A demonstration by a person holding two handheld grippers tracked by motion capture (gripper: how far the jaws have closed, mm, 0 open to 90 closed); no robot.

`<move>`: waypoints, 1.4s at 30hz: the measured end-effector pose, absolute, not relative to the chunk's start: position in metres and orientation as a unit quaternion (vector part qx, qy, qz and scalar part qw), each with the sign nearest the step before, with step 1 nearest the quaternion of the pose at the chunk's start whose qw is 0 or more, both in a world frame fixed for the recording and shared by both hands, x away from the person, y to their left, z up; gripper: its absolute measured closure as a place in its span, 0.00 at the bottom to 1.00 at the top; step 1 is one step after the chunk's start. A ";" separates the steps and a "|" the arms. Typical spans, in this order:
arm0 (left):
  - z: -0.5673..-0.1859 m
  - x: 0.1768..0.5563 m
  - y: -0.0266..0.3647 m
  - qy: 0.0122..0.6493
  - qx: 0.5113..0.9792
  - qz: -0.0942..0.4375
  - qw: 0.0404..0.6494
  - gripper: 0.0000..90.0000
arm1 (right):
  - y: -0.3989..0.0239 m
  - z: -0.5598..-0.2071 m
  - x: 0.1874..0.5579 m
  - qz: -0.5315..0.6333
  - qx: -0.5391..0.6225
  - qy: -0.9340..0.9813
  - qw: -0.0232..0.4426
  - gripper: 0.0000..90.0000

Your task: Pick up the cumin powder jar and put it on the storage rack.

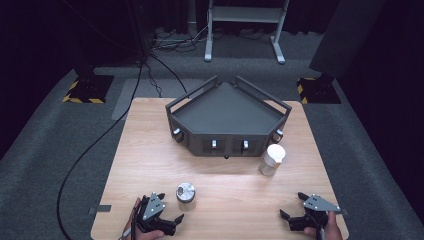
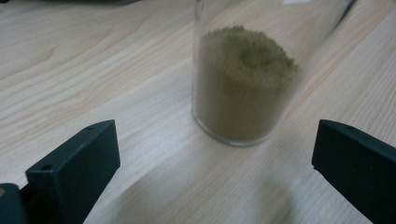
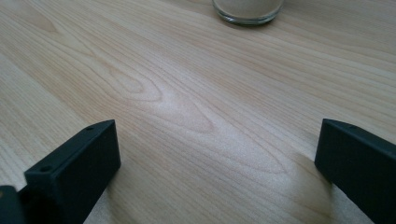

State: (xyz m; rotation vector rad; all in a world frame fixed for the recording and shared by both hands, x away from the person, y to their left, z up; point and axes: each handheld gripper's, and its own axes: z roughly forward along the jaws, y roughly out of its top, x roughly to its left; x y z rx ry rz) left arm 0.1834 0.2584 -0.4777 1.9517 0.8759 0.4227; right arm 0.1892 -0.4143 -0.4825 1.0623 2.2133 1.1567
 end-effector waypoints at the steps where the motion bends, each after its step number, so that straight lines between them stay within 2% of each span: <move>1: -0.477 0.184 0.258 0.356 0.794 0.171 0.463 0.01 | -0.414 -0.482 0.189 0.416 0.383 0.797 0.212 0.00; 35: -0.462 0.213 0.239 0.348 0.775 0.156 0.504 0.01 | -0.414 -0.482 0.189 0.416 0.384 0.796 0.213 0.00; 40: -0.467 0.221 0.240 0.340 0.771 0.133 0.523 0.14 | -0.414 -0.482 0.189 0.416 0.384 0.796 0.213 0.00; 42: -0.466 0.221 0.238 0.338 0.772 0.136 0.521 0.16 | -0.414 -0.482 0.188 0.416 0.385 0.796 0.213 0.00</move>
